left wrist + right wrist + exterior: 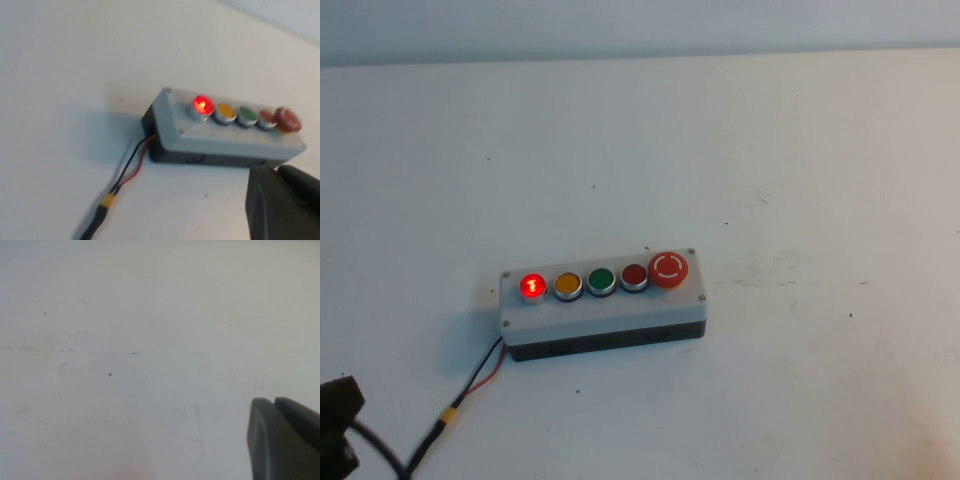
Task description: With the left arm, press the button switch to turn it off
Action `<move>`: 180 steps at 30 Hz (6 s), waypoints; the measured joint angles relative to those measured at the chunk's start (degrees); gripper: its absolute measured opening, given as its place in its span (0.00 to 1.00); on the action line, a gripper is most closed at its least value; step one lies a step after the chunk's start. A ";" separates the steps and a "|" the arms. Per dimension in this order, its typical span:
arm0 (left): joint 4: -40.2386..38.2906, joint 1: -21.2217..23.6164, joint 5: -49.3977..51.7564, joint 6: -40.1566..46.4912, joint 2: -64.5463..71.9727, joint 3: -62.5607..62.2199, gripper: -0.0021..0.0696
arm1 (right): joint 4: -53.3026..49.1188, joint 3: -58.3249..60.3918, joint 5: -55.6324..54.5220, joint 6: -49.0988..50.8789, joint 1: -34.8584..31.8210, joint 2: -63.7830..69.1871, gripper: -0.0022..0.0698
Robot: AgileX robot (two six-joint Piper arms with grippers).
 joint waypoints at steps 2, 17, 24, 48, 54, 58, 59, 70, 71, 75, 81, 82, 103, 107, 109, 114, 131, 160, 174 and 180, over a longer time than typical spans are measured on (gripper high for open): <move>3.09 0.00 5.68 0.63 4.85 -4.38 0.03 | 0.00 0.00 0.00 0.00 0.00 0.00 0.01; 1.71 -0.79 19.13 17.59 42.59 -29.57 0.03 | 0.00 0.00 0.00 0.00 0.00 0.00 0.01; 2.17 -5.57 20.54 20.11 56.72 -39.62 0.03 | 0.00 0.00 0.00 0.00 0.00 0.00 0.01; 10.08 -12.07 34.07 16.21 81.87 -60.27 0.03 | 0.00 0.00 0.00 0.00 0.00 0.00 0.01; 10.18 -12.07 34.43 16.13 82.45 -60.68 0.03 | 0.00 0.00 0.00 0.00 0.00 0.00 0.01; 10.18 -12.07 34.65 16.13 83.67 -60.68 0.03 | 0.00 0.00 0.00 0.00 0.00 0.00 0.01; 10.18 -12.07 34.65 16.13 83.94 -60.68 0.03 | 0.00 0.00 0.00 0.00 0.00 0.00 0.01; 11.25 -12.07 34.50 16.13 85.04 -60.81 0.03 | 0.00 0.00 0.00 0.00 0.00 0.00 0.01; 11.65 -12.07 34.24 16.13 85.04 -60.81 0.03 | 0.00 0.00 0.00 0.00 0.00 0.00 0.01; 12.82 -12.07 33.40 15.85 85.04 -60.81 0.03 | 0.00 0.00 0.00 0.00 0.00 0.00 0.01; 13.16 -12.07 32.66 15.79 85.18 -60.81 0.03 | 0.00 0.00 0.00 0.00 0.00 0.00 0.01; 13.16 -12.07 32.66 15.79 85.17 -60.81 0.03 | 0.00 0.00 0.00 0.00 0.00 0.00 0.01; 13.44 -12.07 33.60 16.63 86.69 -61.84 0.03 | 0.00 0.00 0.00 0.00 0.00 0.00 0.01; 13.81 -12.21 32.07 17.24 84.17 -61.20 0.03 | 0.00 0.00 0.00 0.00 0.00 0.00 0.01; 13.95 -12.56 30.16 17.37 81.52 -60.49 0.03 | 0.00 0.00 0.00 0.00 0.00 0.00 0.01; 13.57 -14.61 20.20 17.47 69.55 -55.25 0.03 | 0.00 0.00 0.00 0.00 0.00 0.00 0.01; 13.76 -15.20 -20.62 16.00 24.81 -7.78 0.03 | 0.00 0.00 0.00 0.00 0.00 0.00 0.01; 12.84 -2.60 -49.13 23.31 -10.54 22.01 0.03 | 0.00 0.00 0.00 0.00 0.00 0.00 0.01; 12.61 2.87 -18.81 19.54 -19.67 24.96 0.03 | 0.00 0.00 0.00 0.00 0.00 0.00 0.01; 12.94 2.87 -12.87 18.47 -19.67 24.96 0.03 | 0.00 0.00 0.00 0.00 0.00 0.00 0.01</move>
